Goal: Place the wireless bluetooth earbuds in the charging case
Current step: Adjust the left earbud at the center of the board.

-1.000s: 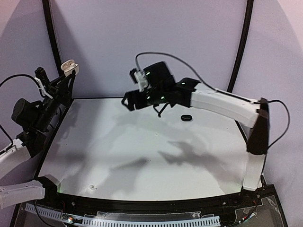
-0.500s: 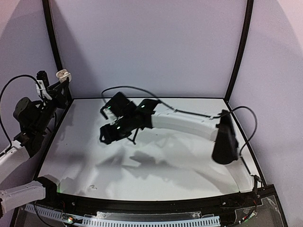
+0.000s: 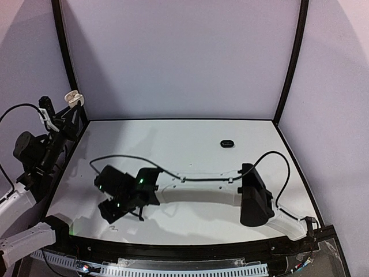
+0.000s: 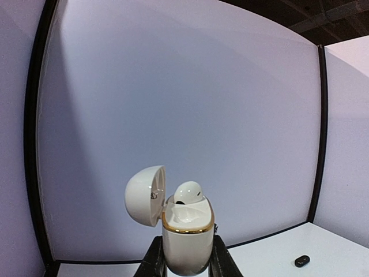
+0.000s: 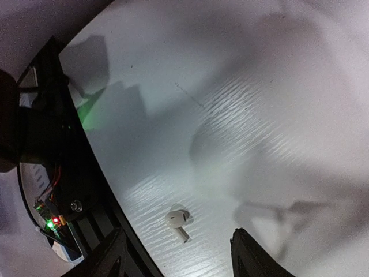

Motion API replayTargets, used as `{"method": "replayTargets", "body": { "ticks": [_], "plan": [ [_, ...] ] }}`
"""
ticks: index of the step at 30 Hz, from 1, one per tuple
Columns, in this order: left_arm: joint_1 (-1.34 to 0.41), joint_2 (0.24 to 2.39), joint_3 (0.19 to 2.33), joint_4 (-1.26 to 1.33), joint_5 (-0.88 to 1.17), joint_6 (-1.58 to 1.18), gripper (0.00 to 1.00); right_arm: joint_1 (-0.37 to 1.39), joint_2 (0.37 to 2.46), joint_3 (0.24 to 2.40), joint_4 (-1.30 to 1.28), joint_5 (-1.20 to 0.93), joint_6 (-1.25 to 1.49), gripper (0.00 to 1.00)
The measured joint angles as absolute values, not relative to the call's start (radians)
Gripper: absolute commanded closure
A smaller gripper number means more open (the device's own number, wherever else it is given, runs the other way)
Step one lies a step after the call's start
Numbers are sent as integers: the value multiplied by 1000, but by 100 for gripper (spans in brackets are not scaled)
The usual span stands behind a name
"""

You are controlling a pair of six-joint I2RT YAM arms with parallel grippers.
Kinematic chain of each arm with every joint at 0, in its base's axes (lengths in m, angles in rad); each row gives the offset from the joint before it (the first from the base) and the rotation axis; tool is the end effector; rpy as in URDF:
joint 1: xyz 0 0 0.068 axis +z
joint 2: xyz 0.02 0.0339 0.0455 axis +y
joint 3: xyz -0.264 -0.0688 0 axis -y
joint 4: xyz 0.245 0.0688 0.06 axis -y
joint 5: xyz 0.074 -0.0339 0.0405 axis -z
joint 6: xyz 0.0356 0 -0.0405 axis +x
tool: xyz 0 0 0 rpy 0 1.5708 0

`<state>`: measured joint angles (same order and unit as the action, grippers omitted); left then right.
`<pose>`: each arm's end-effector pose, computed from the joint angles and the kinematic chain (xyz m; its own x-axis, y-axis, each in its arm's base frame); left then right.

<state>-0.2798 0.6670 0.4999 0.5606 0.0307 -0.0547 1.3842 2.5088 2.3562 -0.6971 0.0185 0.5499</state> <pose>0.1586 -0.0467 0.3373 0.3514 -0.1578 -0.9228 0.3230 0.9456 -0.0387 0.1039 0.5467 0.2094 -0.6311 -0.5260 -0.5701 -0.7629 0.5541 0.3332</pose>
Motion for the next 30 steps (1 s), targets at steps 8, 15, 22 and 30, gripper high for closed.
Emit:
{"method": "replayTargets", "body": {
  "ticks": [8,15,22,30],
  "plan": [
    [-306,659,496,561,56,-63,99,1421,2616,2361,-642,68,437,39],
    [-313,659,494,561,69,-64,99,1425,2650,2360,-576,95,373,39],
    [-313,659,487,559,71,-63,99,1434,2650,2348,-518,96,341,39],
    [-313,659,483,559,71,-63,99,1453,2629,2312,-526,129,327,38]
  ]
}}
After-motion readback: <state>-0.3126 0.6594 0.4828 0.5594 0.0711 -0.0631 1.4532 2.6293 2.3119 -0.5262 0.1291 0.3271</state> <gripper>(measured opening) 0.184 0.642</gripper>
